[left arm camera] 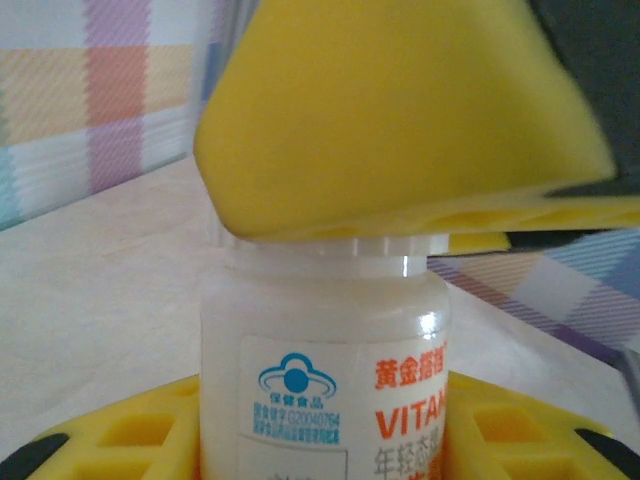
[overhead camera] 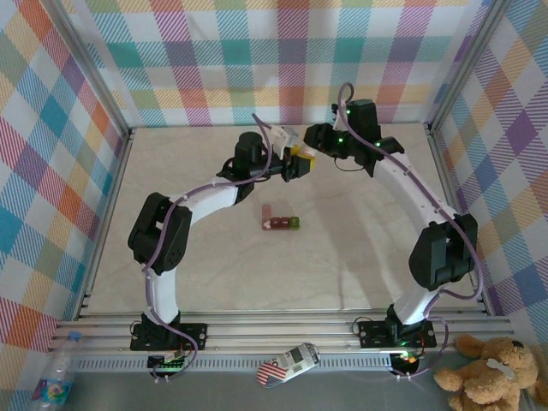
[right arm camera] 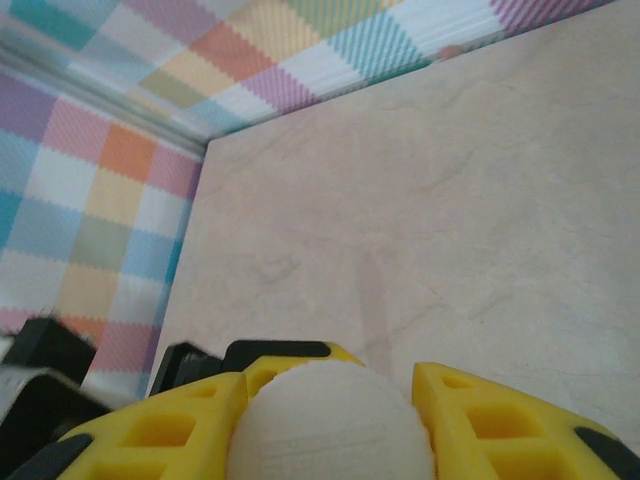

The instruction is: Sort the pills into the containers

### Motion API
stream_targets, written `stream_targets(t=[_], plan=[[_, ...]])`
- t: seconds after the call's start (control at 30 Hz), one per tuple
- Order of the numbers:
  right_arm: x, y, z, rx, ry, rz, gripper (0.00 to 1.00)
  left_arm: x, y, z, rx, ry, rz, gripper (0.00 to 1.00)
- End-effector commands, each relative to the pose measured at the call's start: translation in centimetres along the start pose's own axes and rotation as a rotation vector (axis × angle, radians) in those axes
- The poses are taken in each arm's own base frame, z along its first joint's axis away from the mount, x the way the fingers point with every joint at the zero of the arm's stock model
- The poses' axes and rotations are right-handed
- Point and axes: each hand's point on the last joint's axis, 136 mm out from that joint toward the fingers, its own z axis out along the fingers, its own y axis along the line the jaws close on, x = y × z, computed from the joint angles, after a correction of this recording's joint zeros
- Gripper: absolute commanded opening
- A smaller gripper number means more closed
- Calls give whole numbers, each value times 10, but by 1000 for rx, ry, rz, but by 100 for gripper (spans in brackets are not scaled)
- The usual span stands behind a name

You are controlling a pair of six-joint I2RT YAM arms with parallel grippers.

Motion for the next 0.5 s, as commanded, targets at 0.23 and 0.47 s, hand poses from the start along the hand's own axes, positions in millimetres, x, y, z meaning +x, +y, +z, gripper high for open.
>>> stream_targets(t=[0.23,0.47], plan=[[4,35,6,-2,-82,164,23,-38,1,2,-295,-157,203,0],[4,34,2,14,-85,146,23,-37,3,3,-306,-160,198,0]])
